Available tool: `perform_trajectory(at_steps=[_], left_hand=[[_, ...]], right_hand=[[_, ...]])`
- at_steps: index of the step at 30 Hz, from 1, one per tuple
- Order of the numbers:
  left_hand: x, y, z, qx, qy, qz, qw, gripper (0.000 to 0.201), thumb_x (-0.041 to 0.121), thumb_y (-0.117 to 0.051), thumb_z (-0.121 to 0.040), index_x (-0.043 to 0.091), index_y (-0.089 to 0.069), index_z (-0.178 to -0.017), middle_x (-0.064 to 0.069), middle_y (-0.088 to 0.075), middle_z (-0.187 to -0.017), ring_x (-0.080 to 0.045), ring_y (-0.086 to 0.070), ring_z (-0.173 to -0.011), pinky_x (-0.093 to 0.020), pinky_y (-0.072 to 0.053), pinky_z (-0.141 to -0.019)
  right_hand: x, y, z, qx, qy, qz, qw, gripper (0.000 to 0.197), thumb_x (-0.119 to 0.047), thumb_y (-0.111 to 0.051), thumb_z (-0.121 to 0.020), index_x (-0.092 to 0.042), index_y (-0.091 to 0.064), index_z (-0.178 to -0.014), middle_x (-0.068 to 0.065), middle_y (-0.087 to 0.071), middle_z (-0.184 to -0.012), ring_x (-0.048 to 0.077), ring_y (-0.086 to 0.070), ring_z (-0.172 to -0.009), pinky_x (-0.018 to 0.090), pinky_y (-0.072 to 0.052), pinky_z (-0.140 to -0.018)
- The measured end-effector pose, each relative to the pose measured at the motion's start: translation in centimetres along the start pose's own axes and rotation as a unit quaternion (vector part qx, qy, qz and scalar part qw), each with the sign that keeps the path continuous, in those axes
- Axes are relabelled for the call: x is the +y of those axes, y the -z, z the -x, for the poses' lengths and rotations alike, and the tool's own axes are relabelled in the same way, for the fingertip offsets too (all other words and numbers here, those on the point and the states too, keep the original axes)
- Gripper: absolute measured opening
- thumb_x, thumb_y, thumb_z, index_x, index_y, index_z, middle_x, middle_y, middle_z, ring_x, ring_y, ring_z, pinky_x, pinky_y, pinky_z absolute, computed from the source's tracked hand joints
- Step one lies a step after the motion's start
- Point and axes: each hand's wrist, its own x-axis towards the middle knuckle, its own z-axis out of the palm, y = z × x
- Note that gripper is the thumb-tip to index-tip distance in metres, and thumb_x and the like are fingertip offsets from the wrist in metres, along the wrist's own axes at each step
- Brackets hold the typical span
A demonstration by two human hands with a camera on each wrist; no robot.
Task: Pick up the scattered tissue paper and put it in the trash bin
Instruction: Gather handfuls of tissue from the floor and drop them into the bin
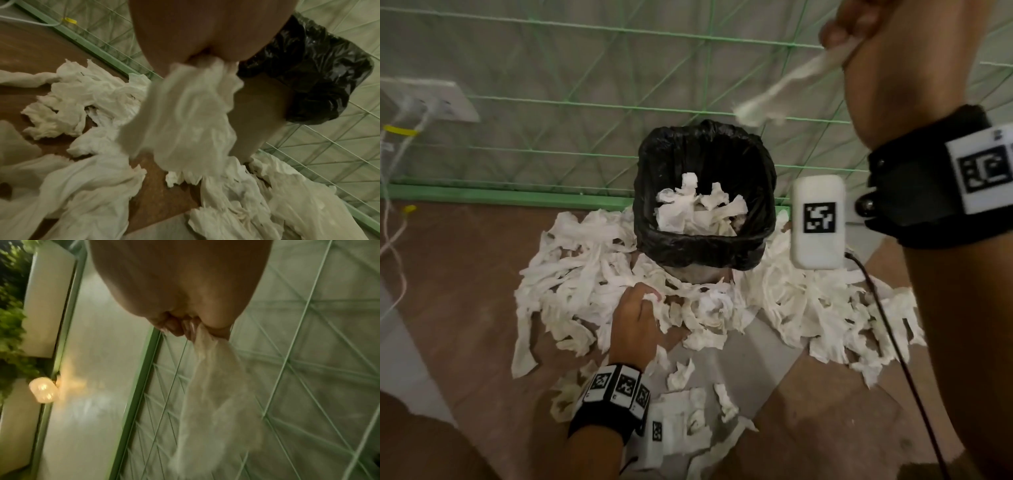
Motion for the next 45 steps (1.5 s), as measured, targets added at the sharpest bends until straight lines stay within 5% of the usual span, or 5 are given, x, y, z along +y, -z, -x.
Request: perform_trajectory(at_steps=[9,15,29,36,45], left_hand=[[6.8,6.4,-2.5,0.142,-0.073,0.079,0.984,0.042,0.049,-0.033,-0.1,0.016,-0.052,-0.083,-0.002,-0.057,-0.067,-0.024,-0.061,-0.063,-0.045,-0.054,-0.063],[19.2,9.2,-5.0,0.099,-0.199,0.151,0.963,0.026,0.037,-0.031,-0.093,0.023,-0.047,-0.079,0.001,-0.052,-0.084,-0.008,-0.048,-0.072,-0.027,-0.045,-0.064],[16.2,1.5,-12.0,-0.151,-0.238,-0.19,0.94,0.065,0.052,-0.067,-0.081,0.042,-0.043,-0.141,0.006,-0.032,-0.156,-0.023,-0.014,-0.15,-0.046,-0.014,-0.12],[8.1,4.9,-12.7,0.179,-0.06,-0.003,0.982,0.016,0.024,-0.049,-0.095,0.016,-0.063,-0.094,-0.007,-0.064,-0.096,-0.021,-0.058,-0.09,-0.031,-0.046,-0.081],[-7.3,1.6,-10.8,-0.223,-0.01,-0.375,0.9,0.049,0.014,-0.059,-0.09,0.019,-0.052,-0.138,-0.011,-0.026,-0.158,-0.033,-0.038,-0.139,-0.038,-0.031,-0.115]], right_hand=[[10.0,-2.7,6.1,-0.325,-0.141,0.323,0.878,0.034,-0.038,-0.038,-0.102,-0.017,-0.064,-0.109,0.0,-0.061,-0.108,0.013,-0.055,-0.098,0.027,-0.042,-0.087],[12.7,5.7,5.6,0.073,-0.176,0.193,0.963,0.017,-0.019,-0.056,-0.084,-0.025,-0.063,-0.07,-0.002,-0.064,-0.076,0.013,-0.059,-0.081,0.025,-0.045,-0.08],[24.2,10.8,21.0,-0.272,-0.405,0.557,0.672,0.058,-0.058,-0.064,-0.078,-0.019,-0.053,-0.119,0.012,-0.051,-0.118,0.035,-0.057,-0.109,0.038,-0.049,-0.089],[20.8,10.2,17.6,-0.085,-0.236,0.485,0.838,0.023,-0.021,-0.055,-0.091,0.002,-0.059,-0.088,0.014,-0.051,-0.101,0.032,-0.053,-0.1,0.035,-0.044,-0.087],[10.4,9.5,8.9,0.001,-0.075,0.426,0.902,0.024,-0.02,-0.054,-0.09,-0.003,-0.048,-0.074,0.008,-0.044,-0.063,0.021,-0.041,-0.061,0.033,-0.027,-0.053]])
